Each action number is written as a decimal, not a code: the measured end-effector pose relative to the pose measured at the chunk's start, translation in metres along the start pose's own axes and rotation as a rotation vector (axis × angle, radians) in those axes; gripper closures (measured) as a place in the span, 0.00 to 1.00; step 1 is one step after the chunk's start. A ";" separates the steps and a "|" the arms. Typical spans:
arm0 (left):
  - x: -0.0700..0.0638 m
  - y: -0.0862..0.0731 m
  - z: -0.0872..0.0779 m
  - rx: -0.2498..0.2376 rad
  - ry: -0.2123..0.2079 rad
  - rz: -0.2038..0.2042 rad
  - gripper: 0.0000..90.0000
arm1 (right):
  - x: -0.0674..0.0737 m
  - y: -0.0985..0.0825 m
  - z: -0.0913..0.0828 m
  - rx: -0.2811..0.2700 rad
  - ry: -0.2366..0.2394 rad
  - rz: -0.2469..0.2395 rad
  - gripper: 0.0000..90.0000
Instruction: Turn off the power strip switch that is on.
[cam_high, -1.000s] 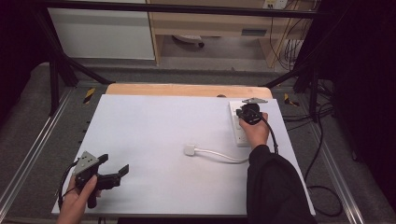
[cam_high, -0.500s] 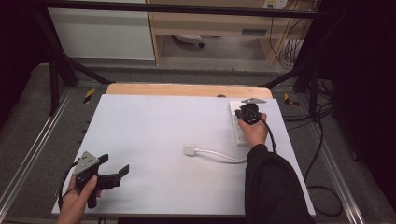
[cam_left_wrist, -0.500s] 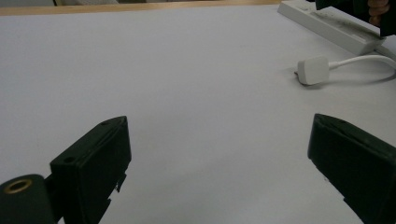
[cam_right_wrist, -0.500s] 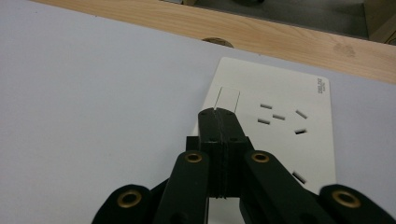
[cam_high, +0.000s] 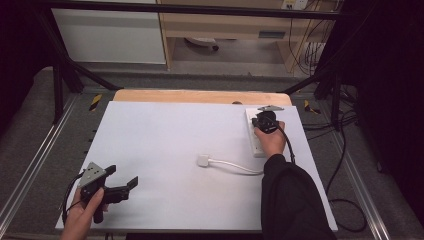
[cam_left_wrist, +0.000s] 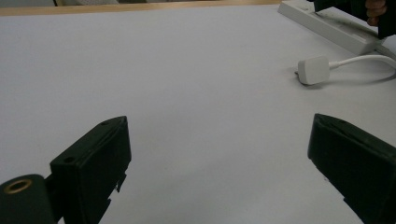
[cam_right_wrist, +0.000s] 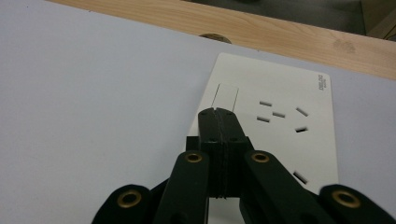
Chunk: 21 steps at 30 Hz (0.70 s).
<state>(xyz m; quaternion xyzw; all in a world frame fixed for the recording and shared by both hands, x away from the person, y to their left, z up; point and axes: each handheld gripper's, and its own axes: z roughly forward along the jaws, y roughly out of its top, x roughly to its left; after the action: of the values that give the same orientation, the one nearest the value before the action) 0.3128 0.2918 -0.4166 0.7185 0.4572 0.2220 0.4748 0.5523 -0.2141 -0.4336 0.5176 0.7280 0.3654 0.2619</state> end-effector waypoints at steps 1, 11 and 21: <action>0.000 0.000 0.000 0.000 -0.001 0.001 0.07 | 0.000 0.000 0.000 0.002 0.000 -0.003 1.00; 0.000 0.000 0.000 0.000 -0.001 0.004 0.06 | 0.000 0.000 0.002 0.009 -0.002 0.000 1.00; 0.000 0.000 0.000 0.003 0.000 0.007 0.07 | -0.001 0.000 0.002 0.011 0.000 0.004 1.00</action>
<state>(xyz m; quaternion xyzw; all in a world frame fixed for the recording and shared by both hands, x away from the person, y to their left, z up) 0.3127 0.2916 -0.4164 0.7207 0.4552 0.2230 0.4730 0.5543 -0.2140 -0.4348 0.5204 0.7290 0.3619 0.2582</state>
